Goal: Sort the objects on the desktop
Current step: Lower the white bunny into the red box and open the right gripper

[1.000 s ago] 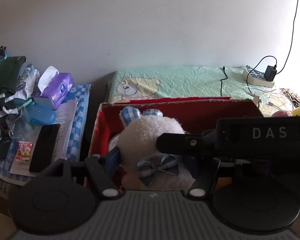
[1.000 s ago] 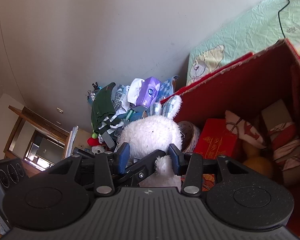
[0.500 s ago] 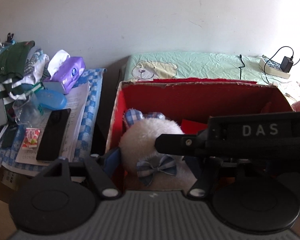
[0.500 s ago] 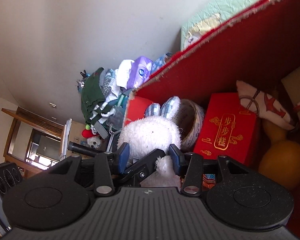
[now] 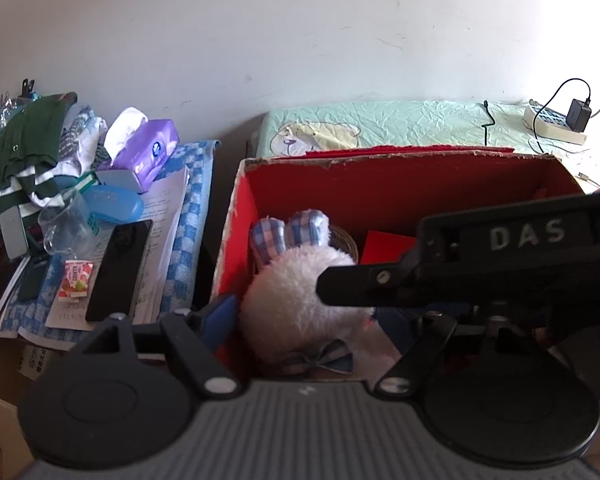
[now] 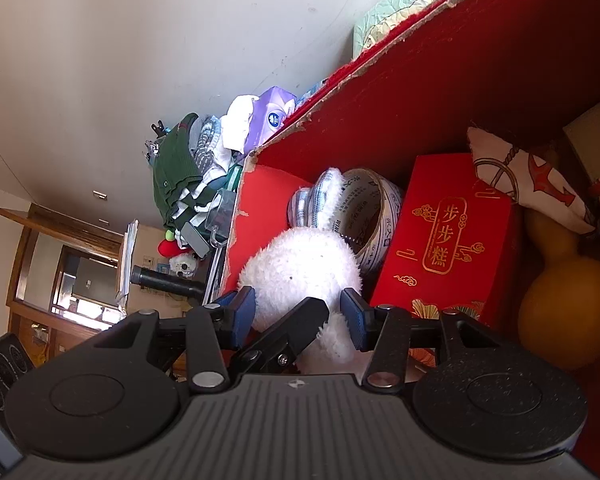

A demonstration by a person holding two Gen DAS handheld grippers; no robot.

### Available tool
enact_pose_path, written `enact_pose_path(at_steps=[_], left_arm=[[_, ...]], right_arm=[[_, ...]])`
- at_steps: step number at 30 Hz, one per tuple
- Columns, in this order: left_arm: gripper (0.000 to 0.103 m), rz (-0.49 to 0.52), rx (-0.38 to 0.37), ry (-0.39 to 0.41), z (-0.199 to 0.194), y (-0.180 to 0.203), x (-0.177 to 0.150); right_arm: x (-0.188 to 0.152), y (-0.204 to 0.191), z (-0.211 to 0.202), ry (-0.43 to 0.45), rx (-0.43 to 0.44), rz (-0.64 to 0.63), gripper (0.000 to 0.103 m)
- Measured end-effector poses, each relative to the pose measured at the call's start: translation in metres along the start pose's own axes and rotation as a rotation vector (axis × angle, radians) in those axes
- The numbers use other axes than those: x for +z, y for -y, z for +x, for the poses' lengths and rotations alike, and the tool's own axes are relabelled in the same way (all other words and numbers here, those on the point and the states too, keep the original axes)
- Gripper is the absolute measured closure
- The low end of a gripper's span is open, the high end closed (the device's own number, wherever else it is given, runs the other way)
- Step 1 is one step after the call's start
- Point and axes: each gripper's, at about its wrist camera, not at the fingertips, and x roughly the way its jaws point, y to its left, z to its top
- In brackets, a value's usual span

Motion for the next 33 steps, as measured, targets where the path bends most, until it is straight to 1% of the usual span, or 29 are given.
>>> enact_pose_path(at_steps=[7, 16, 18, 22, 26, 32, 33], left_arm=[[0.023, -0.006, 0.022, -0.015, -0.002, 0.003, -0.002], [0.022, -0.01, 0.066, -0.036, -0.01, 0.01, -0.002], [0.021, -0.015, 0.073, -0.046, -0.011, 0.012, -0.001], [0.015, -0.025, 0.082, -0.052, -0.015, 0.015, -0.003], [0.013, -0.026, 0.101, -0.056, -0.021, 0.019, -0.006], [0.012, -0.037, 0.119, -0.059, -0.029, 0.022, -0.011], [0.012, -0.038, 0.123, -0.057, -0.031, 0.022, -0.012]], right_arm=[[0.002, 0.002, -0.014, 0.034, 0.021, 0.014, 0.052], [-0.003, 0.001, -0.03, 0.068, -0.002, 0.017, 0.055], [-0.005, 0.0, -0.033, 0.071, -0.012, 0.006, 0.055], [-0.011, -0.007, -0.039, 0.093, -0.053, -0.047, 0.054], [-0.017, -0.009, -0.047, 0.12, -0.084, -0.075, 0.052], [-0.025, -0.001, -0.058, 0.147, -0.118, -0.061, 0.052], [-0.026, -0.001, -0.059, 0.152, -0.118, -0.069, 0.053]])
